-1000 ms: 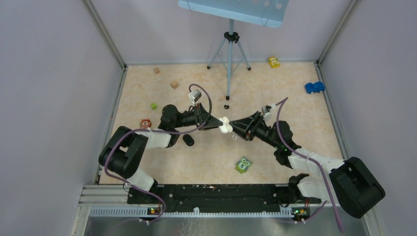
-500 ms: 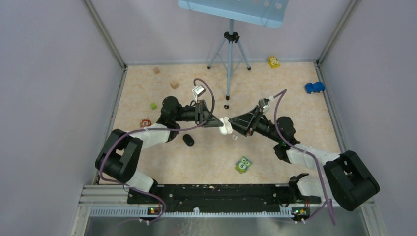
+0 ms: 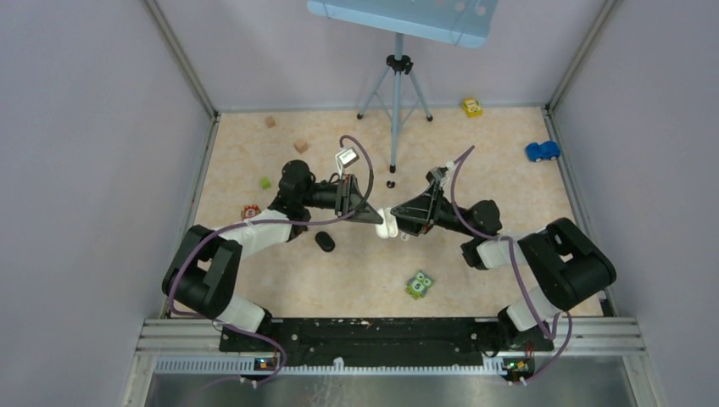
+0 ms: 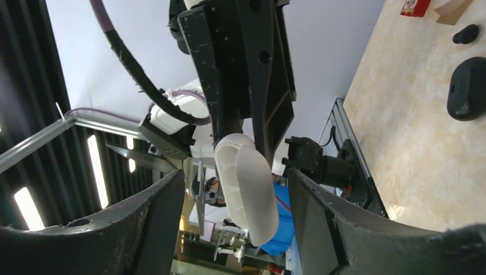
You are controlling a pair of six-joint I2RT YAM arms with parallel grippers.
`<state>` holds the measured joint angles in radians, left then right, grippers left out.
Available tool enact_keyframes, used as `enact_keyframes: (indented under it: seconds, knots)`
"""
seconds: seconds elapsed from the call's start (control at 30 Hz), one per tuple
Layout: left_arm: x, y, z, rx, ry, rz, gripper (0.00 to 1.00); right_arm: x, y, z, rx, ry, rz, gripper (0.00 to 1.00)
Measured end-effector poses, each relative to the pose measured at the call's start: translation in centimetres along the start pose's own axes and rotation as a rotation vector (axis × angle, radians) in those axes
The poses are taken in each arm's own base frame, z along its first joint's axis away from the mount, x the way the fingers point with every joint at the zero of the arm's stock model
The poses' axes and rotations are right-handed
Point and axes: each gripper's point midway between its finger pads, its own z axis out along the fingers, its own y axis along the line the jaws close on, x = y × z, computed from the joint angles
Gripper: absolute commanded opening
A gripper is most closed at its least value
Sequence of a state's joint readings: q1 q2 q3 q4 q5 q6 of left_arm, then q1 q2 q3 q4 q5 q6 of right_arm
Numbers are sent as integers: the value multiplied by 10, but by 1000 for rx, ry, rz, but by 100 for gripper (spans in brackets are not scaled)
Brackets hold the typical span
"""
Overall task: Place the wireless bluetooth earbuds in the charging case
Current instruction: Pass from the left arm to the right
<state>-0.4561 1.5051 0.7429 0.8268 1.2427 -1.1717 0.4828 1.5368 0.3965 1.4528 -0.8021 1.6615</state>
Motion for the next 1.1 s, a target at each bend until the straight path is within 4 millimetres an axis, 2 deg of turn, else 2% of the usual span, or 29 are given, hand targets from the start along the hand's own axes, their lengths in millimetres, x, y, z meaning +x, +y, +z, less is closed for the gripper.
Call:
enact_keyframes:
  seconds: [0.4, 0.63, 0.8, 0.97, 1.1]
  knots:
    - [-1, -2, -7, -2, 4, 10, 0, 4, 14, 1, -39, 53, -33, 65]
    - [-3, -9, -10, 0, -2, 30, 0, 5, 12, 1, -37, 61, -80, 65]
    - [-5, -15, -15, -4, -14, 59, 0, 4, 7, -1, 41, 45, -154, 65]
    - [-10, -17, -22, -12, -36, 86, 0, -4, 14, 1, 118, 32, -290, 65]
    - [-11, -17, -23, -13, -40, 89, 0, -8, 10, 2, 159, 43, -343, 59]
